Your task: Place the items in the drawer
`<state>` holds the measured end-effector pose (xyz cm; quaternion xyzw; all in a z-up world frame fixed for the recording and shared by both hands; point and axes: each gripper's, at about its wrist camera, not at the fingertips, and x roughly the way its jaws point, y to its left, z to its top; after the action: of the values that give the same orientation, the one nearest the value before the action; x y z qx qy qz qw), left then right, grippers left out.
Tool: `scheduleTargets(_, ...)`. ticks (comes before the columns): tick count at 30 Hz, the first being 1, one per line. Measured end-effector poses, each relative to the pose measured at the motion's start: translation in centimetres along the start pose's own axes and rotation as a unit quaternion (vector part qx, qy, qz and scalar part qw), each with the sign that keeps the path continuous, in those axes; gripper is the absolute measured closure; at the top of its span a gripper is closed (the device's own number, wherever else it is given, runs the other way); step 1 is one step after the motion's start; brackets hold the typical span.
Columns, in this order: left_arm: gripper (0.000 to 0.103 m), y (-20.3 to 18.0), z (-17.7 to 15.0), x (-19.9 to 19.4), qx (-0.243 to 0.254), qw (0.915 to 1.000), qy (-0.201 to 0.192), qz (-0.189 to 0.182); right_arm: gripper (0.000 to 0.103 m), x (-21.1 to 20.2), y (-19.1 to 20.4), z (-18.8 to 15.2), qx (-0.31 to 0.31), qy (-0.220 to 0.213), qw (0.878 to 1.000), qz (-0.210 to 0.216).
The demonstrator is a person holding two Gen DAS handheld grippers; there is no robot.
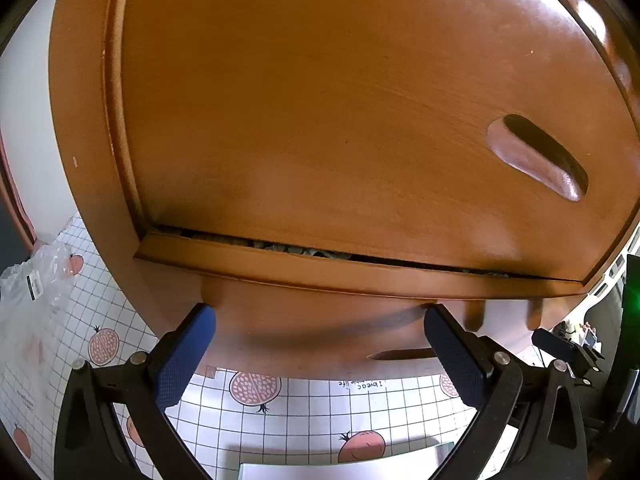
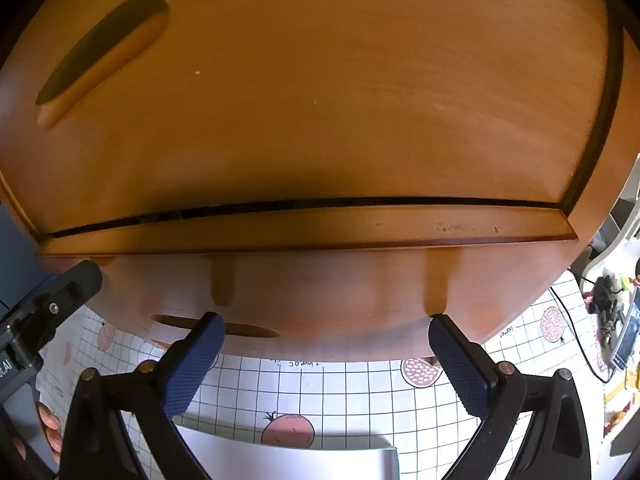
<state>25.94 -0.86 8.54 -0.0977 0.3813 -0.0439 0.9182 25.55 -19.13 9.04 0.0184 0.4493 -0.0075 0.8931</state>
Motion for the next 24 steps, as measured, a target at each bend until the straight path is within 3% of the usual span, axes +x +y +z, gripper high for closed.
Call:
scheduleTargets(14, 0.000, -0.4, -1.2, -2.9, -0.001, 1.0000, -0.008, 0.005, 0.000, -1.7, -0.5, 0.1, -0.001, -0.002, 1.000, 0.005)
scheduleTargets(24, 0.000, 0.9, -4.8, -6.9, -0.005, 0.9999, -0.002, 0.016, 0.000, -4.5, 0.1, -4.1, -0.016, 0.012, 1.000, 0.006)
